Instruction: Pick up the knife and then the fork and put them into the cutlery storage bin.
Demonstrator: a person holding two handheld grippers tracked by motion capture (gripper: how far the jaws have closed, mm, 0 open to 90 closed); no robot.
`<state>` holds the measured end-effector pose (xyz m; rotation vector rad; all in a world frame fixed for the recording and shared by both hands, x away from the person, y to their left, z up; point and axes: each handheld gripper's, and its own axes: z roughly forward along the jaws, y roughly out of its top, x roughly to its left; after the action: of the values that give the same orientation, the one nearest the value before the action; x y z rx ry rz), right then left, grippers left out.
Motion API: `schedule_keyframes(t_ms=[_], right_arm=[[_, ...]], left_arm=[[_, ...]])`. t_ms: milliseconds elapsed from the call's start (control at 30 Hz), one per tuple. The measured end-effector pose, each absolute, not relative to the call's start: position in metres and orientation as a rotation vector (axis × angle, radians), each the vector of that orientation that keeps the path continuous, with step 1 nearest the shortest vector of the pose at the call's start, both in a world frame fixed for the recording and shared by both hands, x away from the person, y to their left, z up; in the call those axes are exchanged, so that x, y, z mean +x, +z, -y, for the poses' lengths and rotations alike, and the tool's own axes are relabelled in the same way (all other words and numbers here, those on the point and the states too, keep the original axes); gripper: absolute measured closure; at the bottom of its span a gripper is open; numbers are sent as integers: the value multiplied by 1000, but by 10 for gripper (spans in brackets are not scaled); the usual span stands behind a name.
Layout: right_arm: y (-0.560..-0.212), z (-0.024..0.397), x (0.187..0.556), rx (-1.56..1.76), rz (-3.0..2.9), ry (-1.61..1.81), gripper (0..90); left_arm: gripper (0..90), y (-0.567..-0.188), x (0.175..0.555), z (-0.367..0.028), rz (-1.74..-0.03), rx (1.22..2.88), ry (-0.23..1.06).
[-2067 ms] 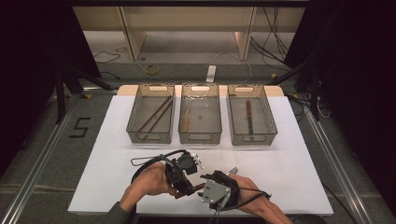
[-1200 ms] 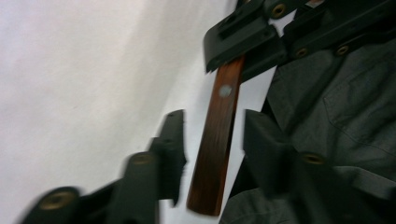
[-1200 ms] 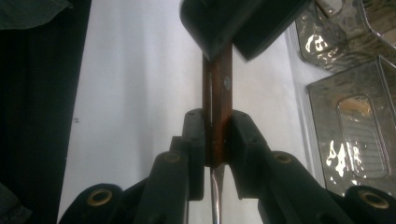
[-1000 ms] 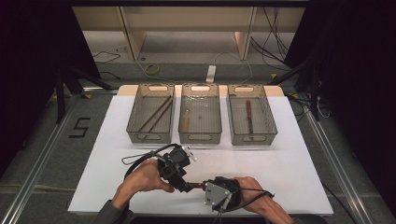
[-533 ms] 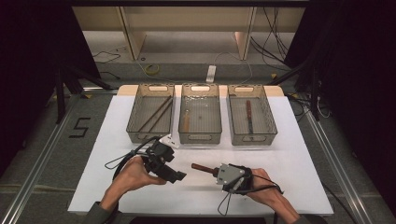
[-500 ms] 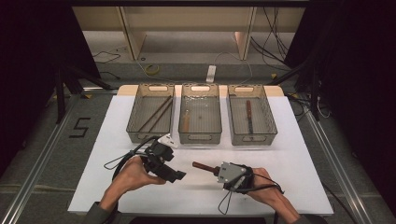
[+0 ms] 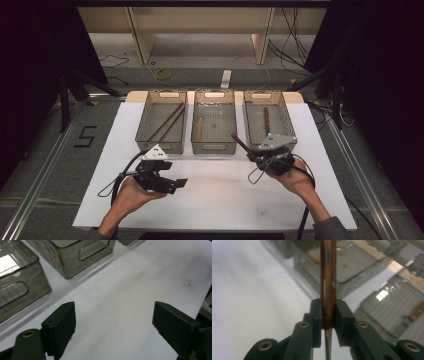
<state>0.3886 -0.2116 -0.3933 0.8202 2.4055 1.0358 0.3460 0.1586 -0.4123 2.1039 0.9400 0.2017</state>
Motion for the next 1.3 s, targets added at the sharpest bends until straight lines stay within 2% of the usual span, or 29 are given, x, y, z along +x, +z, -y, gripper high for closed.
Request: schedule_keyframes(t_ms=[500,1067,1100,1167,1267,1300], right_arm=[[-356,246,469,1180,-2256,1066,779],[-378,249,538,1416,-2196,948,771],[-382,249,540,1438,-2195,943,761],[-388,251,544,1496,-2188,923,623],[-390,254,541,1512,-2181,939,588],[-388,255,537,1503,-2174,952,539]], left_arm=[[164,-417,336,-188,-1020,1967,285],[160,-419,335,-196,-1029,1924,317],[159,-419,335,-196,-1027,1914,317],[159,-418,334,-198,-1023,1905,320],[159,-418,334,-200,-1027,1898,318],[159,-419,334,-200,-1028,1899,319]])
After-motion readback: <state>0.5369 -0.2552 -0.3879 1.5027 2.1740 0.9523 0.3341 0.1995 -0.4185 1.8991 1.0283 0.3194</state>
